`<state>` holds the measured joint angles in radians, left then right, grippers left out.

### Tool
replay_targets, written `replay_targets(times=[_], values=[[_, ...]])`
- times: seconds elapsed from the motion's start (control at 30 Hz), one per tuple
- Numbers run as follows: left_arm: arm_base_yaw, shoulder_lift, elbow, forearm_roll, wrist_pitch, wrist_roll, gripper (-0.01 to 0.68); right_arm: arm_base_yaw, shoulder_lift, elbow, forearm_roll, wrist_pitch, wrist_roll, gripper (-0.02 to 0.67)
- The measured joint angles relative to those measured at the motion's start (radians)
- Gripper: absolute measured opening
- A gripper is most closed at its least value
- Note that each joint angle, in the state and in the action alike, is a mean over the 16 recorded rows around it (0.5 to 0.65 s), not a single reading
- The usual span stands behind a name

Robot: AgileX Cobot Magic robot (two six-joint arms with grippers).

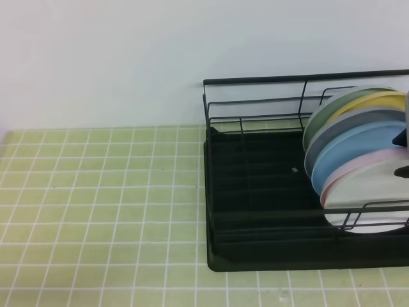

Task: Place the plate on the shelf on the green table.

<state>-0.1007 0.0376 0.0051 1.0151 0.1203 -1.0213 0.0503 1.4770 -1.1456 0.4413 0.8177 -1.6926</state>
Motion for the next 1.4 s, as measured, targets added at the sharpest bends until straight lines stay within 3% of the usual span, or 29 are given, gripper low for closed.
replay_targets(times=[0.2,0.57,0.73,0.87,1.0,1.23,1.4], values=[[0.001,-0.036,0.016,-0.142,-0.009,0.133,0.000,0.000,-0.001,0.000,0.002,0.000,0.002,0.419],[0.004,-0.069,0.025,-0.922,0.054,0.884,0.000,0.000,-0.038,-0.001,0.003,0.023,0.008,0.466],[0.013,-0.069,0.029,-1.153,0.120,1.121,-0.001,0.000,-0.101,-0.004,0.003,0.029,0.008,0.446],[0.040,-0.069,0.030,-1.195,0.165,1.166,-0.001,0.000,-0.177,-0.007,0.008,0.031,0.016,0.395],[0.070,-0.070,0.030,-1.197,0.192,1.182,-0.001,0.000,-0.275,-0.009,0.042,0.030,0.057,0.300],[0.118,-0.070,0.030,-1.205,0.192,1.214,-0.001,0.000,-0.475,-0.010,0.143,0.012,0.180,0.118],[0.124,-0.069,0.030,-1.213,0.191,1.233,-0.001,0.000,-0.613,-0.010,0.243,0.027,0.307,0.031]])
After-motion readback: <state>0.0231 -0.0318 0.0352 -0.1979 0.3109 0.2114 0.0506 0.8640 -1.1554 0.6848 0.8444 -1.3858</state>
